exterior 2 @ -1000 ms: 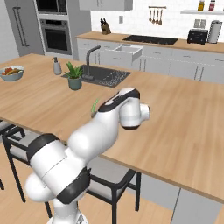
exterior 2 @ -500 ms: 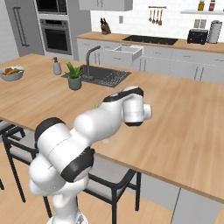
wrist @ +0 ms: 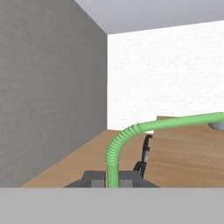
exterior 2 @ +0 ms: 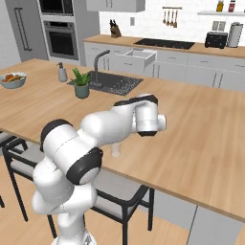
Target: Take a straw from the drawer in front and place it inside the glass cup on the dining counter.
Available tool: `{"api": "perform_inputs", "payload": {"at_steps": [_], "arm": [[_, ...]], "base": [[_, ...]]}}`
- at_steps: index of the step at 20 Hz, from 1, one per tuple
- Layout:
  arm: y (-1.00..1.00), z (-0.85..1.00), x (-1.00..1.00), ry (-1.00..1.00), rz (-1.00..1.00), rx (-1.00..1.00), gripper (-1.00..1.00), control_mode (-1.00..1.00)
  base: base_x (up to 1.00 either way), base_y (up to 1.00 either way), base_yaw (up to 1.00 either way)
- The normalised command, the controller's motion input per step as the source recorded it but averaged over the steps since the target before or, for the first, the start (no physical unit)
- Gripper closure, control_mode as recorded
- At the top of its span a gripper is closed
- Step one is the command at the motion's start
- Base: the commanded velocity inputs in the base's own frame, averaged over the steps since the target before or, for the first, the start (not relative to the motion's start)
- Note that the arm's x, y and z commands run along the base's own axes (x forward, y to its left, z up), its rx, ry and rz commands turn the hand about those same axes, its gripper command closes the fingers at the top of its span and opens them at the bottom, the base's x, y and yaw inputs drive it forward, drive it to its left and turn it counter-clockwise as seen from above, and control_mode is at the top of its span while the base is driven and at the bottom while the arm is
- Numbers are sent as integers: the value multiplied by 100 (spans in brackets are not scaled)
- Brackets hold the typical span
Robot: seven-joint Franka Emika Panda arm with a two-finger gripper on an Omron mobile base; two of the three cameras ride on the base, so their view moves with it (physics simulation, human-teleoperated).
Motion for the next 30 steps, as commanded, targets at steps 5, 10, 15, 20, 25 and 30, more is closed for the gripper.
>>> {"api": "perform_inputs", "payload": {"at_steps": [5, 10, 15, 20, 25, 30], "arm": [[0, -11, 14, 0, 0, 0, 100, -100], [0, -13, 13, 0, 0, 0, 100, -100], [0, -9, 12, 0, 0, 0, 100, -100], [0, -10, 12, 0, 0, 0, 100, -100], [0, -11, 8, 0, 0, 0, 100, -100], [0, -8, 3, 0, 0, 0, 100, -100]], "base": [[0, 0, 0], [0, 0, 0], [0, 0, 0], [0, 0, 0], [0, 0, 0], [0, 0, 0]]}}
